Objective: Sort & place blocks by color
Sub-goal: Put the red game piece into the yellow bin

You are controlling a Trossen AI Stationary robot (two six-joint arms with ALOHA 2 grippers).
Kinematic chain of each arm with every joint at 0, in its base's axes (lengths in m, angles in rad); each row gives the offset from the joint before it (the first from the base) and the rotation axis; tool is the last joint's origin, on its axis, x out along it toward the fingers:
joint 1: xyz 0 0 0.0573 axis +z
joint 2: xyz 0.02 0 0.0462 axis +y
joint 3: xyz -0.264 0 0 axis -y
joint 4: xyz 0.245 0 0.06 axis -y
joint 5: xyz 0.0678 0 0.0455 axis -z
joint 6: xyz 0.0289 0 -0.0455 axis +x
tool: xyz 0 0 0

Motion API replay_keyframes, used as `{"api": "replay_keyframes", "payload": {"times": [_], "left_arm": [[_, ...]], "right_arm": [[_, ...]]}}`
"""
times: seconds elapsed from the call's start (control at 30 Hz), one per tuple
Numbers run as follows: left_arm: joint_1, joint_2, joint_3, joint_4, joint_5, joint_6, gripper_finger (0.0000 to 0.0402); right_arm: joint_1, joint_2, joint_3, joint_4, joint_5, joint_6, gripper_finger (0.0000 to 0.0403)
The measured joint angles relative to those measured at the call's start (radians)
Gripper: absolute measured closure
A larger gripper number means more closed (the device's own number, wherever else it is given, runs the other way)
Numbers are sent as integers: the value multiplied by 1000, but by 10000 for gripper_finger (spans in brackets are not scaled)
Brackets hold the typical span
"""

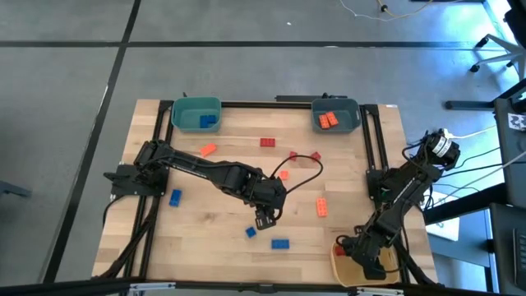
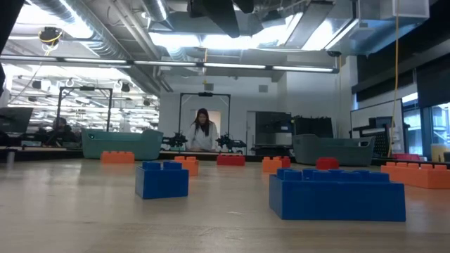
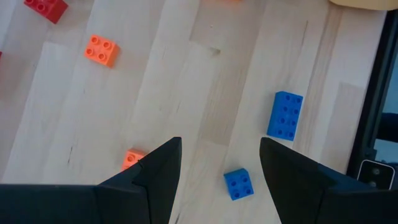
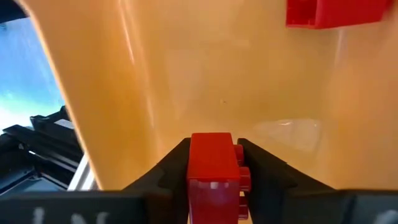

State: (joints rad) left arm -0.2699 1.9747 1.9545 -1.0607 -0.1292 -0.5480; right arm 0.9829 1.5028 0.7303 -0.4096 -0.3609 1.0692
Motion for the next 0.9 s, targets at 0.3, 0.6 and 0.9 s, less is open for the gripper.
{"api": "replay_keyframes", "payload": {"times": [0.3,0.6,0.9], "left_arm": [[0,0,0,0,0,0,192],[0,0,0,0,0,-1,192],[0,0,0,0,0,-1,192]], "right_arm": [[0,0,0,-2,27,0,284],[0,0,0,-5,83,-28,251],[-2,0,1,2,41,-55,241]]}}
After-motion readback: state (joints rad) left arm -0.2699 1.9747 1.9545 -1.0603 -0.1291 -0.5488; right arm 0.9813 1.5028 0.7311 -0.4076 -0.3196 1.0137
